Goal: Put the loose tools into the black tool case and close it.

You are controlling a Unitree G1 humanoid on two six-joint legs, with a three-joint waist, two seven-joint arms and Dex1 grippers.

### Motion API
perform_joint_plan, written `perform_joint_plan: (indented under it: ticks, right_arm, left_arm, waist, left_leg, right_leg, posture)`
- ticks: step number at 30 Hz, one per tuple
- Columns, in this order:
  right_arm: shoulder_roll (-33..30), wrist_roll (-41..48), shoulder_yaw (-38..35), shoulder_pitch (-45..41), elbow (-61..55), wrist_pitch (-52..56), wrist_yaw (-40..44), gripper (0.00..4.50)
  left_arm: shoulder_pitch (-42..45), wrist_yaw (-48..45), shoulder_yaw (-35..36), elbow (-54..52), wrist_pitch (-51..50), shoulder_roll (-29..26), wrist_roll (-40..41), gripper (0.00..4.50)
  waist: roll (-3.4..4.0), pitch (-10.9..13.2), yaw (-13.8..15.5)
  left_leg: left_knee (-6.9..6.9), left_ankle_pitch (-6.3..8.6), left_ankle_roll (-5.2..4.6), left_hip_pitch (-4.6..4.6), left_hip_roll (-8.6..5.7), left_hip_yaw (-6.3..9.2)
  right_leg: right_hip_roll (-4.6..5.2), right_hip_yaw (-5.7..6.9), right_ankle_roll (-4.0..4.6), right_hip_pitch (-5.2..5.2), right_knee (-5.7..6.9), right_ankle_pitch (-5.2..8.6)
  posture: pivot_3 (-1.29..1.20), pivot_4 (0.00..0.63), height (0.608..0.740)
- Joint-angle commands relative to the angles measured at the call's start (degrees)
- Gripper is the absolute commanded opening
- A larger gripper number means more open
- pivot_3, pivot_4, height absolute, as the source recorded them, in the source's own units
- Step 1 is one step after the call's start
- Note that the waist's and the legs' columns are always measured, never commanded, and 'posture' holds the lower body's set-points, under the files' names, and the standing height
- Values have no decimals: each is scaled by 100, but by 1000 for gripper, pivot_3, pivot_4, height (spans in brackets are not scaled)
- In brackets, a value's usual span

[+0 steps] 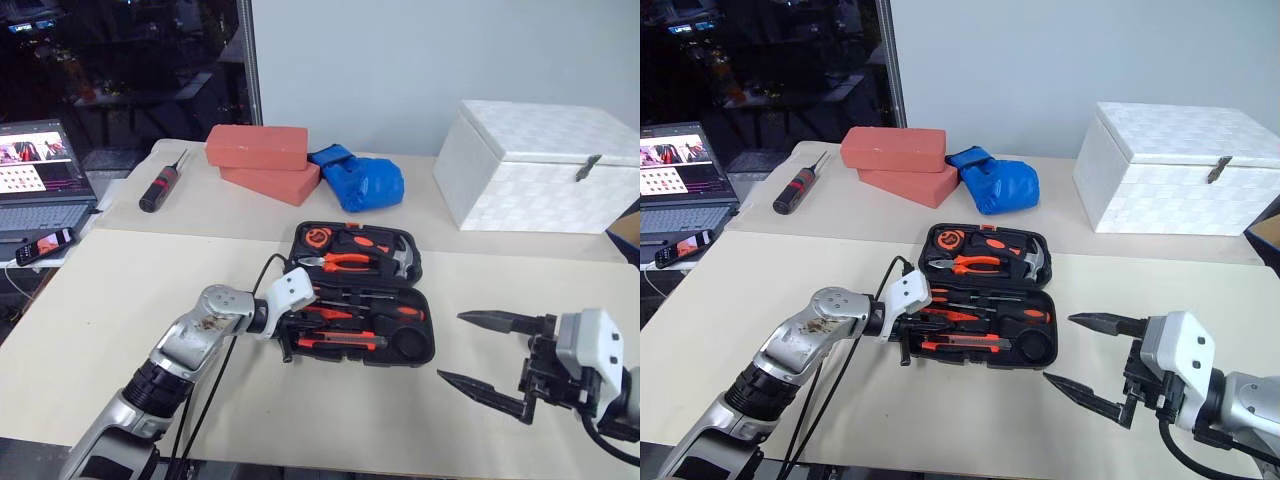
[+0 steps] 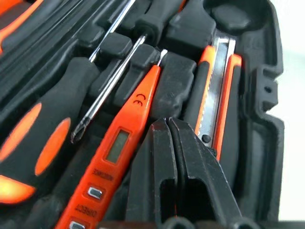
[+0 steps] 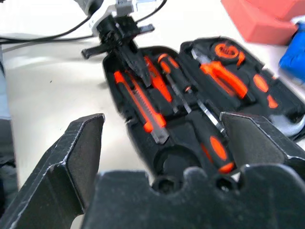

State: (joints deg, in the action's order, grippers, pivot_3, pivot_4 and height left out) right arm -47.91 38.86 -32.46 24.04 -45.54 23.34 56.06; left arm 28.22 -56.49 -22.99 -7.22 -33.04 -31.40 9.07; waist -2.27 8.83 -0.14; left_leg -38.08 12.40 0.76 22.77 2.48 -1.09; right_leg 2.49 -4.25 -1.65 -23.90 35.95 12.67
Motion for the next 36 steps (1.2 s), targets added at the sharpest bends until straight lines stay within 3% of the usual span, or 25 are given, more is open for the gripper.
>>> perform_joint_plan:
  ticks: [1, 5, 8, 11, 13, 14, 22, 27, 28, 30, 36]
  right_arm:
    - [20, 34, -305, 125, -148, -18, -27, 4500]
    - [259, -199, -510, 286, -127, -42, -404, 4500]
    - [279, -444, -638, 449, -60, 352, -823, 4500]
    - [264, -555, -898, 614, 85, 515, -908, 4500]
    - [-117, -1363, -660, 583, 211, 1010, -1474, 4500]
    - [-220, -1627, -644, 625, 332, 1091, -1576, 4500]
    - [-871, -1673, 273, -331, 1778, 2241, -1542, 4500]
    - [-1016, -1818, 831, -1065, 2618, 2781, -1699, 4500]
    - [-1035, -1856, 955, -1220, 2785, 2855, -1723, 4090]
    - [-1075, -2000, 1165, -1460, 3116, 2815, -1750, 3740]
    - [-1149, -2227, 1575, -1840, 3652, 2400, -1537, 1538]
  left_arm:
    - [-200, 6, -202, 316, 596, 36, -267, 117]
    - [-280, -115, 882, -209, 785, 466, 897, 117]
    - [-265, -461, 1470, -670, 323, 279, 1705, 117]
    - [-158, -546, 1726, -1077, -206, 103, 2291, 872]
    - [-72, -755, 1809, -1191, -420, -137, 2533, 1446]
    - [-63, -740, 1776, -1316, -515, -163, 2610, 1993]
    - [65, -632, 1525, -1796, -863, -102, 2957, 4458]
    - [123, -584, 1406, -1780, -802, -66, 2948, 4458]
    - [117, -579, 1381, -1775, -765, -65, 2925, 4500]
    - [103, -546, 1352, -1787, -733, -55, 2912, 4500]
    - [52, -470, 1368, -1749, -665, -85, 2896, 4500]
  waist:
    - [5, -7, 3]
    - [4, -7, 7]
    - [-7, 0, 2]
    - [-1, -2, -8]
    - [-1, -2, -11]
    - [-1, -1, -28]
    - [-11, 5, -72]
    - [-11, 6, -79]
    - [-11, 6, -93]
    - [-12, 7, -86]
    - [-9, 8, -72]
  left_leg:
    - [0, 0, 0, -2, 0, -1]
    - [0, 0, 0, 6, 1, 0]
    - [0, -2, 1, 40, 5, 1]
    - [1, -2, 1, 43, 5, 1]
    - [2, -1, 1, 43, 4, 5]
    - [2, -1, 1, 42, 4, 4]
    - [-4, -3, 1, 37, -6, 4]
    - [-3, -3, 0, 42, -5, 10]
    - [-3, -3, 0, 41, -5, 9]
    - [-3, -3, 0, 42, -8, 7]
    - [-3, -3, 0, 42, -8, 9]
  right_leg:
    - [0, 0, 1, 1, 0, 0]
    - [0, 0, 2, -6, 2, 1]
    - [-1, 4, 2, -38, 4, 0]
    - [-2, 6, -4, -39, 7, 4]
    - [-2, 8, -8, -38, 6, 8]
    - [-2, 7, -7, -37, 6, 9]
    - [2, -3, -4, -26, 0, 9]
    - [-4, -1, -2, -33, 6, 11]
    - [-5, -3, -3, -32, 3, 11]
    - [-3, -7, -4, -31, 1, 11]
    - [-4, -5, -5, -33, 3, 11]
  posture:
    - [0, 150, 740]
    - [0, 150, 740]
    - [0, 150, 740]
    - [0, 150, 740]
    - [0, 150, 740]
    - [0, 150, 740]
    - [0, 150, 740]
    - [0, 150, 740]
    - [0, 150, 740]
    - [0, 150, 740]
    - [0, 150, 740]
